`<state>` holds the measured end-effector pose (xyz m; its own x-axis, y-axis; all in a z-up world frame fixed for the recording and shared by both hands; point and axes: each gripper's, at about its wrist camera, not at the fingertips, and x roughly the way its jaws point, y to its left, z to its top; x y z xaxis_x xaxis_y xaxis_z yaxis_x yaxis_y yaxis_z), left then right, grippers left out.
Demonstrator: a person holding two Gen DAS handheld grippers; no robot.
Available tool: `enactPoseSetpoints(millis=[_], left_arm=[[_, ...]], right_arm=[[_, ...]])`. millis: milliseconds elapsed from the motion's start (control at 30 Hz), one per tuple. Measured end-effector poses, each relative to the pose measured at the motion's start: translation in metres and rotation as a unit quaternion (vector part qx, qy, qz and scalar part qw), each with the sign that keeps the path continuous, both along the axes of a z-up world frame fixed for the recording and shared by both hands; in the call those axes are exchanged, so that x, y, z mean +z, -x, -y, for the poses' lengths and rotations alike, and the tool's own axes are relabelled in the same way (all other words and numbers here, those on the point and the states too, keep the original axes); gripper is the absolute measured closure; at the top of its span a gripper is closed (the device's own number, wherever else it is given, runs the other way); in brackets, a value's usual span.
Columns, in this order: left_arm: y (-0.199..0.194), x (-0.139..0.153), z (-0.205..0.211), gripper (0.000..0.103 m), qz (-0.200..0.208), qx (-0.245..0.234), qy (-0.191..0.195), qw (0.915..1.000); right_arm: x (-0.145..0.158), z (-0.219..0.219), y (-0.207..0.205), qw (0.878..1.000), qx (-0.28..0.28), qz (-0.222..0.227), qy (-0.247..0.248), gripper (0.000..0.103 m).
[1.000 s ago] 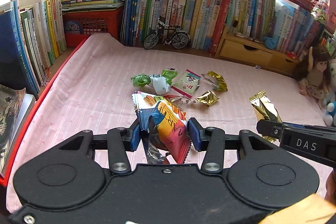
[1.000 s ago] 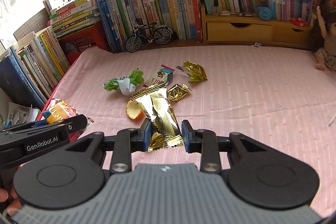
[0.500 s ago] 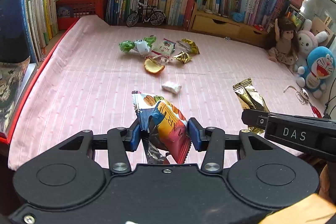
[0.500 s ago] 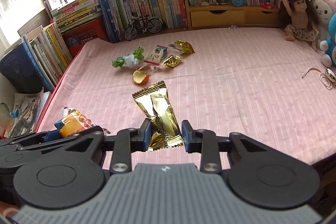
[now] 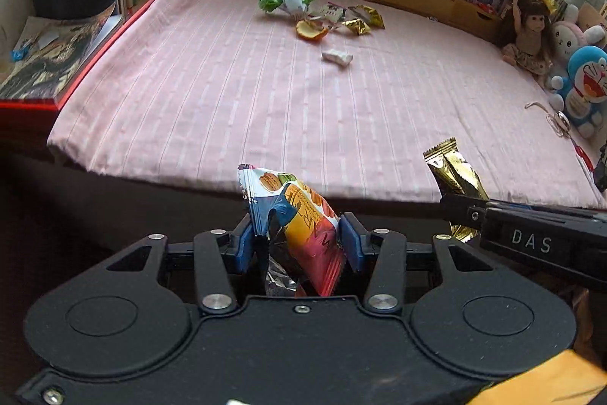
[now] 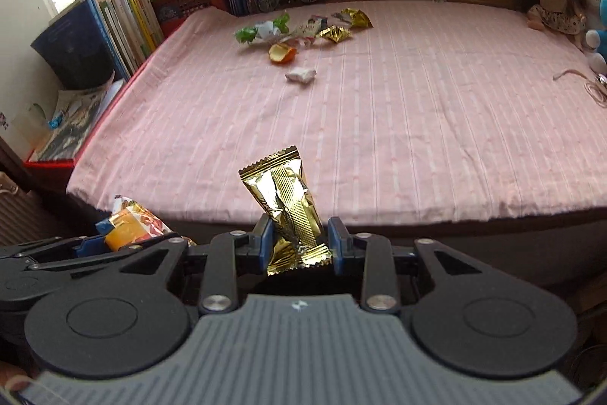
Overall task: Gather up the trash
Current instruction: 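Lift both held wrappers off the bed and lower them into the bin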
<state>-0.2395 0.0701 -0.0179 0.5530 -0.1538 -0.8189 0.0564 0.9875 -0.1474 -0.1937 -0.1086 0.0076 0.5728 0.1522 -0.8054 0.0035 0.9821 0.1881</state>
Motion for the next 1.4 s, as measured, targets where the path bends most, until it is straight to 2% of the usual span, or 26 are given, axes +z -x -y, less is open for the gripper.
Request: enactPoseSetpoints(millis=[200, 367, 733, 1033, 1400], left_arm=[[0.027, -0.025, 0.002, 0.059, -0.034, -0.007, -0.005, 0.9994], [0.033, -0.049, 0.005, 0.059, -0.058, -0.016, -0.007, 0.9982], [0.027, -0.118, 0.007, 0.058, -0.09, -0.028, -0.016, 0.9954], [0.016, -0.187, 0.007, 0.058, -0.113, -0.019, -0.016, 0.9932], [0.002, -0.251, 0.008, 0.058, -0.127, -0.006, -0.012, 0.9918]], right_arm=[[-0.022, 0.001, 0.032, 0.999, 0.001, -0.032, -0.007, 0.066], [-0.04, 0.001, 0.04, 0.999, -0.007, -0.052, -0.015, 0.066], [-0.097, -0.002, 0.046, 0.997, -0.011, -0.079, -0.014, 0.066], [-0.16, -0.001, 0.043, 0.995, -0.016, -0.098, -0.012, 0.065], [-0.218, -0.001, 0.033, 0.993, -0.009, -0.114, -0.01, 0.064]])
